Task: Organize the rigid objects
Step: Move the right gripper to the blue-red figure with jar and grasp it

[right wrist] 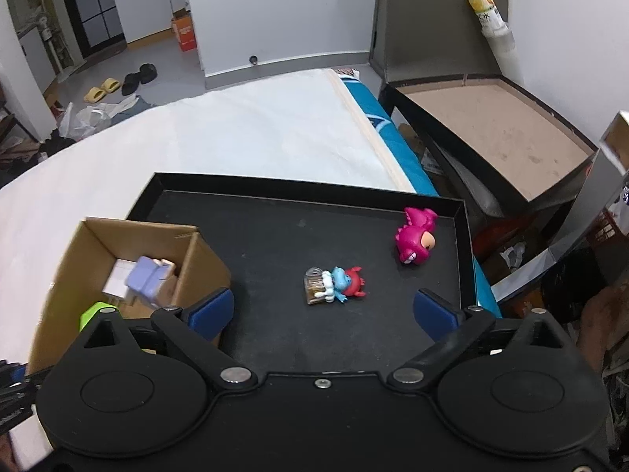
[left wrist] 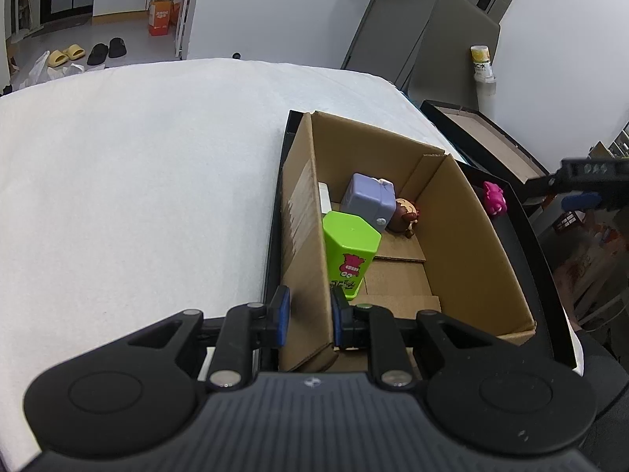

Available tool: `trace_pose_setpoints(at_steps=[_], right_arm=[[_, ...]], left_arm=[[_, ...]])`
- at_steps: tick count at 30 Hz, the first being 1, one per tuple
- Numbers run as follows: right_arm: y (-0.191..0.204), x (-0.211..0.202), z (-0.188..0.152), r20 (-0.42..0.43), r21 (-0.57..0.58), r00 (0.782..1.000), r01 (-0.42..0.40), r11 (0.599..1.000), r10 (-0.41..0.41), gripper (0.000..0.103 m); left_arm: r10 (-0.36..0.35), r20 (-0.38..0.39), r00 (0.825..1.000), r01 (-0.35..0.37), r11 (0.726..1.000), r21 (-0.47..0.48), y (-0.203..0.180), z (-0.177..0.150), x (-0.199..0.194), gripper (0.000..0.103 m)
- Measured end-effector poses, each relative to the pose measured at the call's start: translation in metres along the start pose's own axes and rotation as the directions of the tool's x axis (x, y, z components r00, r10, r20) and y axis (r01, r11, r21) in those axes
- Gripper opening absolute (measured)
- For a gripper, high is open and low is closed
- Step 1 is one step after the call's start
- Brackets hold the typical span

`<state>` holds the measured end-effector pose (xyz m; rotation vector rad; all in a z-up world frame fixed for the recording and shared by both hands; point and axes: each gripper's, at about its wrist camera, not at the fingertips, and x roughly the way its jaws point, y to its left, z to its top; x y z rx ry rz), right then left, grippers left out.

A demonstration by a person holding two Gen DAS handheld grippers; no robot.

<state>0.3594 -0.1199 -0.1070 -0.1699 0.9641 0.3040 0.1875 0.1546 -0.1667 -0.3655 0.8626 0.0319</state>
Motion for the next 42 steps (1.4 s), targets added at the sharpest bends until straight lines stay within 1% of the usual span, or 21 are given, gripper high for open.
trace_pose_setpoints(at_steps=[2, 7, 20, 24, 30, 33, 38, 39, 41, 42], right_arm=[[-0.001, 0.010, -0.004, -0.005, -0.006, 1.000, -0.002, 1.000, 0.002, 0.103], [-0.003, 0.032, -0.009, -0.029, -0.018, 1.000, 0.006, 1.000, -0.007, 0.103], [-0.014, 0.087, -0.018, -0.062, -0.044, 0.998, 0.004, 0.999, -0.007, 0.103], [-0.013, 0.102, -0.019, -0.067, -0.068, 0.998, 0.006, 0.998, -0.010, 0.103], [-0.004, 0.117, -0.024, -0.062, -0.138, 0.998, 0.005, 0.990, -0.014, 0.103], [-0.004, 0.124, -0.025, -0.066, -0.131, 0.998, -0.004, 0.991, -0.005, 0.103], [-0.007, 0.128, -0.024, -0.016, -0.123, 0.999, -0.038, 0.992, 0.037, 0.101], [-0.009, 0.129, -0.024, -0.014, -0.107, 0.999, -0.047, 0.993, 0.045, 0.100], [-0.007, 0.126, -0.026, 0.003, -0.123, 0.998, -0.056, 0.991, 0.057, 0.087], [-0.006, 0.123, -0.026, 0.012, -0.139, 0.998, -0.064, 0.988, 0.067, 0.071]], left_arm=[[0.003, -0.001, 1.000, -0.003, 1.000, -0.005, 0.000, 0.000, 0.001, 0.019], [0.009, -0.004, 1.000, -0.009, 1.000, -0.005, -0.001, 0.000, 0.003, 0.019], [0.028, -0.007, 1.000, -0.028, 1.000, -0.012, -0.002, 0.000, 0.007, 0.019], [0.027, -0.007, 1.000, -0.027, 1.000, -0.014, -0.002, -0.001, 0.008, 0.019], [0.029, -0.010, 1.000, -0.029, 0.999, -0.016, -0.002, -0.001, 0.009, 0.019], [0.034, -0.011, 0.999, -0.035, 0.999, -0.014, -0.003, -0.002, 0.010, 0.019], [0.042, -0.011, 0.999, -0.043, 0.999, -0.011, -0.005, -0.002, 0.011, 0.019], [0.042, -0.011, 0.999, -0.043, 0.999, -0.011, -0.005, -0.003, 0.011, 0.019], [0.041, -0.011, 0.999, -0.042, 0.999, -0.012, -0.004, -0.002, 0.011, 0.019], [0.041, -0.011, 0.999, -0.041, 0.999, -0.012, -0.004, -0.002, 0.011, 0.019]])
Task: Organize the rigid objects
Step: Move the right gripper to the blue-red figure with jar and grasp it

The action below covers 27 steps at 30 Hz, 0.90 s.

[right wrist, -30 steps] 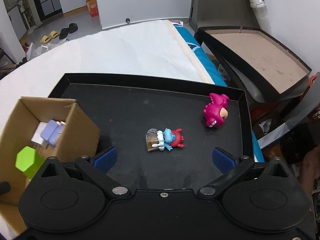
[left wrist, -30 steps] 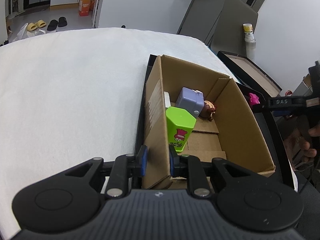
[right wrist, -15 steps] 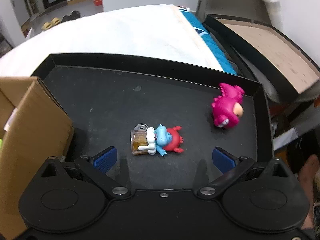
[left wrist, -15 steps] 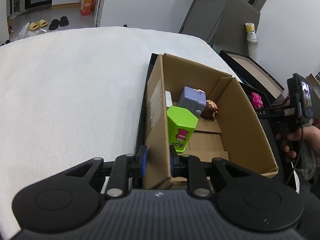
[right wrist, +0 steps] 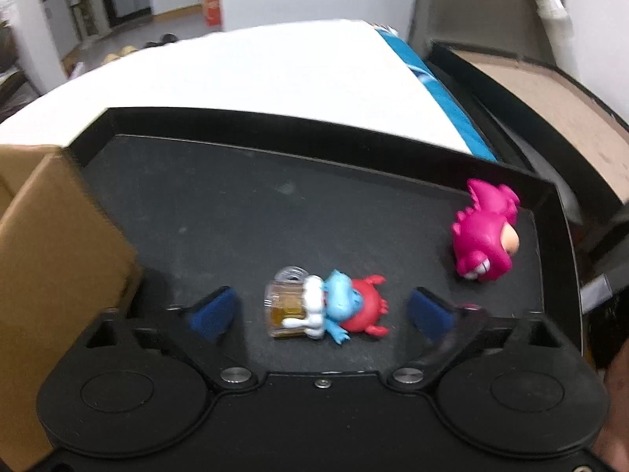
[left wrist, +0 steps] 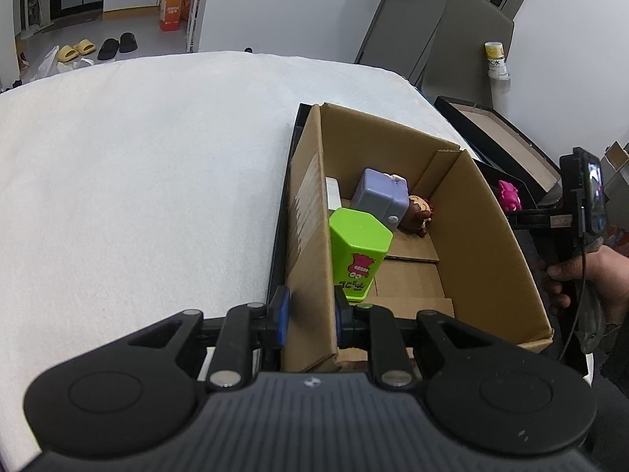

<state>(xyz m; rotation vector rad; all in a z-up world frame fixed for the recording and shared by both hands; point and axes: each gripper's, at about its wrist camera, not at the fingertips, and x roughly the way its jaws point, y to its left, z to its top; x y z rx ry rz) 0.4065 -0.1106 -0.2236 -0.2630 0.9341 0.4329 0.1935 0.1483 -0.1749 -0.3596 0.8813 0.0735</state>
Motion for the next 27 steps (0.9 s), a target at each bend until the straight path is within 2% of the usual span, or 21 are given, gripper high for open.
trace_pose_setpoints(at_steps=[1, 7, 14, 27], right_arm=[[0.001, -0.003, 0.001, 0.009, -0.020, 1.000, -0.007, 1.000, 0.008, 0.058], [0.000, -0.017, 0.004, -0.047, -0.037, 0.999, 0.002, 0.999, -0.003, 0.058], [-0.001, -0.041, 0.004, -0.035, -0.037, 0.999, 0.016, 0.999, -0.017, 0.058], [0.028, -0.092, 0.026, 0.017, -0.079, 1.000, 0.010, 0.997, -0.008, 0.058]], left_arm=[[0.001, 0.000, 1.000, -0.001, 1.000, 0.001, 0.000, 0.000, 0.000, 0.019], [0.007, 0.004, 1.000, -0.007, 1.000, 0.012, 0.000, -0.001, 0.001, 0.019], [0.007, 0.003, 1.000, -0.007, 1.000, 0.015, -0.001, -0.001, 0.001, 0.019], [-0.001, 0.003, 1.000, 0.001, 1.000, 0.013, 0.000, 0.000, 0.001, 0.019]])
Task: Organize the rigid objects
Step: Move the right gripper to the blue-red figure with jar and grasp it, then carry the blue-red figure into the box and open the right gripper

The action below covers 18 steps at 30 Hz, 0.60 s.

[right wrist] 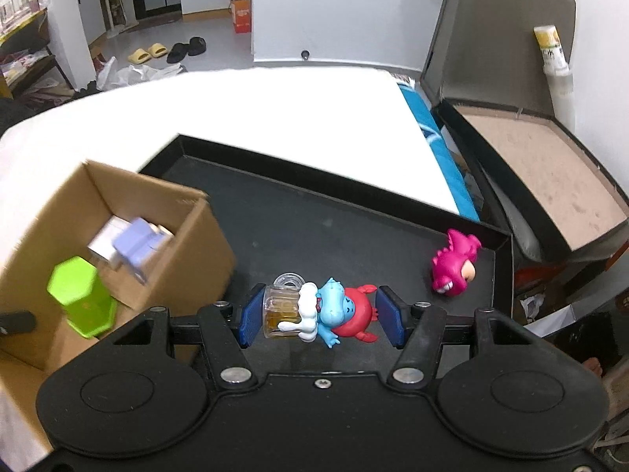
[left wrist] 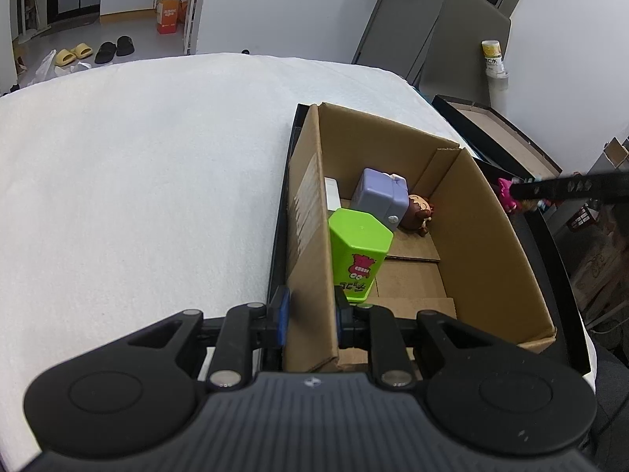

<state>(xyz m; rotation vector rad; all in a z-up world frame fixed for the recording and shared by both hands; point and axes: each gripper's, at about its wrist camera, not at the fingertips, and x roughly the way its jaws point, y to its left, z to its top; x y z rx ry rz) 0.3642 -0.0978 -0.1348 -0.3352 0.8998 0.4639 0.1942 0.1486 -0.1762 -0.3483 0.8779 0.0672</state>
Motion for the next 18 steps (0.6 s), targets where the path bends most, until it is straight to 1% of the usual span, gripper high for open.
trace_pose_setpoints(at_steps=[7, 10, 18], right_arm=[[0.025, -0.029, 0.027, 0.020, -0.018, 1.000, -0.003, 1.000, 0.003, 0.058], [0.032, -0.038, 0.035, 0.018, 0.007, 1.000, -0.017, 1.000, 0.017, 0.058], [0.053, -0.045, 0.042, -0.009, 0.047, 0.999, -0.049, 0.998, 0.050, 0.058]], left_arm=[[-0.003, -0.001, 1.000, 0.003, 1.000, 0.000, 0.000, 0.001, 0.000, 0.020], [-0.006, -0.002, 1.000, 0.006, 1.000, -0.003, 0.001, 0.001, 0.000, 0.020], [-0.007, -0.001, 1.000, 0.007, 1.000, 0.001, 0.001, 0.000, -0.001, 0.020]])
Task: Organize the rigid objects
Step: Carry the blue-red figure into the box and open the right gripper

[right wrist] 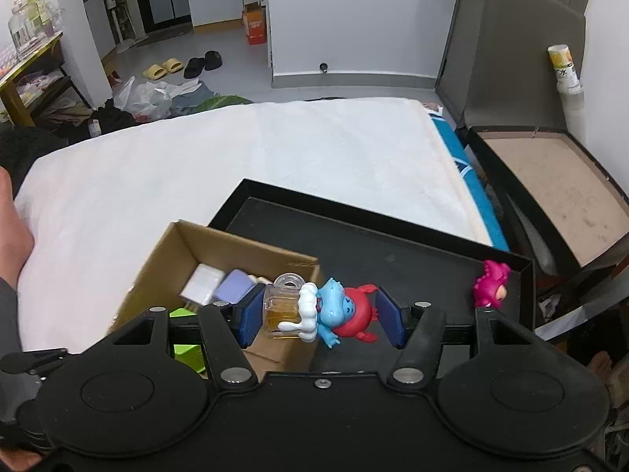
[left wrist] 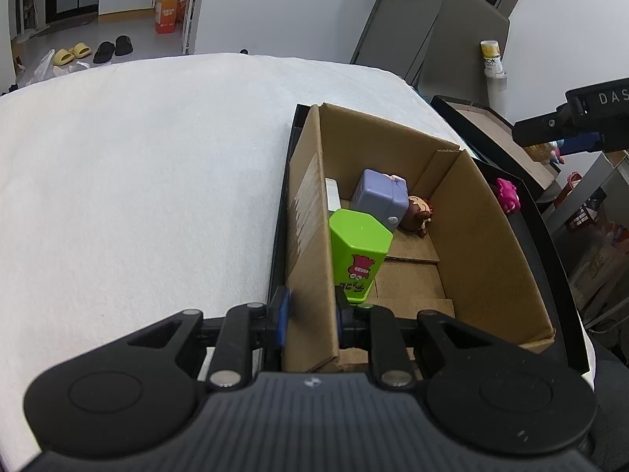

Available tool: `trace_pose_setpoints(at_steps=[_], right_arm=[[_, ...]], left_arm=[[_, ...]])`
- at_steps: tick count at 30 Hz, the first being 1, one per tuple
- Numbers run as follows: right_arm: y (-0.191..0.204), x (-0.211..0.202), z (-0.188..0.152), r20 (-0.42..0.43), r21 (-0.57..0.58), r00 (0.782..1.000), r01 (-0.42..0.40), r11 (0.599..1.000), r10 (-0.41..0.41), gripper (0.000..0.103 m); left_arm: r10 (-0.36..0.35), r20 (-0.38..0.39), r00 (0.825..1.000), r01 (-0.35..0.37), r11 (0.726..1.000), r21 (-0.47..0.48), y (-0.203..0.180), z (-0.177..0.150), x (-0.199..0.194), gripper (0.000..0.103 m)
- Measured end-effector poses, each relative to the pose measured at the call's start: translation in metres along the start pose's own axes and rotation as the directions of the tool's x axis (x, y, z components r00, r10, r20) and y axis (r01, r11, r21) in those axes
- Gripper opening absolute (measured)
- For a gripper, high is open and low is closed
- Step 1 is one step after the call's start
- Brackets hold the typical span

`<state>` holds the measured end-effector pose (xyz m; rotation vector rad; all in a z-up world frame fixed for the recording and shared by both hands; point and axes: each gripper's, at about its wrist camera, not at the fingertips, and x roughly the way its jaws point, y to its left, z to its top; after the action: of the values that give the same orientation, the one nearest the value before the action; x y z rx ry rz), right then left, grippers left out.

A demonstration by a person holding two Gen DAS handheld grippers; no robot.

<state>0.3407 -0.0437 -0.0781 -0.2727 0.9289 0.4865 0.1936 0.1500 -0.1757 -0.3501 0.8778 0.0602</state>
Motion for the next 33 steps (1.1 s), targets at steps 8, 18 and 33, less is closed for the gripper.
trace_pose_setpoints(at_steps=[8, 18, 33], right_arm=[[0.025, -0.002, -0.002, -0.017, -0.025, 1.000, -0.015, 1.000, 0.015, 0.058], [0.062, 0.012, -0.010, -0.064, -0.127, 0.996, -0.068, 0.990, 0.061, 0.058], [0.084, 0.043, -0.025, -0.141, -0.266, 0.988, -0.098, 0.959, 0.062, 0.059]], left_arm=[[-0.008, -0.004, 1.000, 0.008, 1.000, -0.010, 0.001, 0.002, 0.001, 0.020], [-0.016, -0.007, 1.000, 0.016, 1.000, -0.015, 0.004, 0.002, 0.001, 0.020], [-0.017, -0.008, 1.000, 0.016, 1.000, -0.016, 0.004, 0.002, 0.001, 0.020]])
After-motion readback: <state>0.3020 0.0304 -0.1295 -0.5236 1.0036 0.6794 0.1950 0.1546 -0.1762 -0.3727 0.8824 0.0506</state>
